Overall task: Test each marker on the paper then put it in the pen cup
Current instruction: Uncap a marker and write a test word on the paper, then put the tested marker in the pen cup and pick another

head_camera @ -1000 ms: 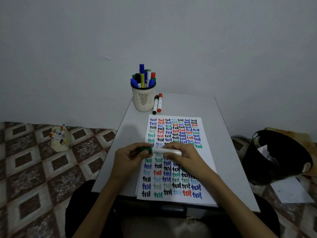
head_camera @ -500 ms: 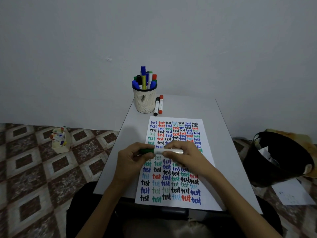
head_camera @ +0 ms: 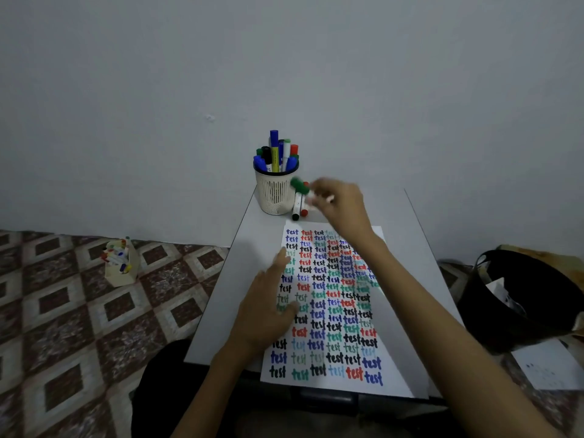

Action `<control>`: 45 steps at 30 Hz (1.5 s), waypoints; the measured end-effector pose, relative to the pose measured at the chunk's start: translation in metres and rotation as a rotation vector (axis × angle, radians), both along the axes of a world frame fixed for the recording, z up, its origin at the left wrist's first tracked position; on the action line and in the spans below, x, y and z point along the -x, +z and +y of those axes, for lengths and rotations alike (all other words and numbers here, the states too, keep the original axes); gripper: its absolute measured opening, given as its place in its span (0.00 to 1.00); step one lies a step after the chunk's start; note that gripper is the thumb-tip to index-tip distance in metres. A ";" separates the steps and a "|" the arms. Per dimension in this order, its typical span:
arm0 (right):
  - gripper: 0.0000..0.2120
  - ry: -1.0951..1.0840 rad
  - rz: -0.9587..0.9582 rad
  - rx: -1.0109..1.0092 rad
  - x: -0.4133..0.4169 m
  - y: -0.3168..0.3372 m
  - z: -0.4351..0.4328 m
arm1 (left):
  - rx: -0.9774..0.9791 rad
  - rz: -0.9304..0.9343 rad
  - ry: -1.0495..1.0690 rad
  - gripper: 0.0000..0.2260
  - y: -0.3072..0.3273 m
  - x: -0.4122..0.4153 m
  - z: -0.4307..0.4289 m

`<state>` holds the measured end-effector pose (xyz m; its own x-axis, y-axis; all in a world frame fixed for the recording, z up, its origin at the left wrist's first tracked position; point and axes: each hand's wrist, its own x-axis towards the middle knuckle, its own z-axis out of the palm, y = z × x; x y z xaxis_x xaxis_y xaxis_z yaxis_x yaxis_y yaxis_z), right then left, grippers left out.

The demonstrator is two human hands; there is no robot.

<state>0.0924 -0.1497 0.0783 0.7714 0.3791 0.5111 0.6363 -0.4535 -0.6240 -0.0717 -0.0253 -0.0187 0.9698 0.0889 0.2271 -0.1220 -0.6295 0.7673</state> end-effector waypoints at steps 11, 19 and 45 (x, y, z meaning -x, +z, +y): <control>0.27 -0.057 -0.191 -0.412 -0.055 0.060 0.076 | -0.134 0.048 0.055 0.33 0.012 0.001 -0.007; 0.14 -0.200 -0.388 0.109 -0.075 0.021 0.084 | -0.122 0.039 0.052 0.32 0.007 -0.001 -0.006; 0.12 -0.284 0.106 0.203 -0.068 -0.077 0.030 | -0.254 0.066 0.088 0.31 -0.011 -0.014 -0.002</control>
<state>0.1603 -0.1201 0.0009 0.9053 0.2271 0.3589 0.4034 -0.7242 -0.5593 -0.0576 -0.0271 -0.0293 0.9744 0.1215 0.1892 -0.0134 -0.8085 0.5883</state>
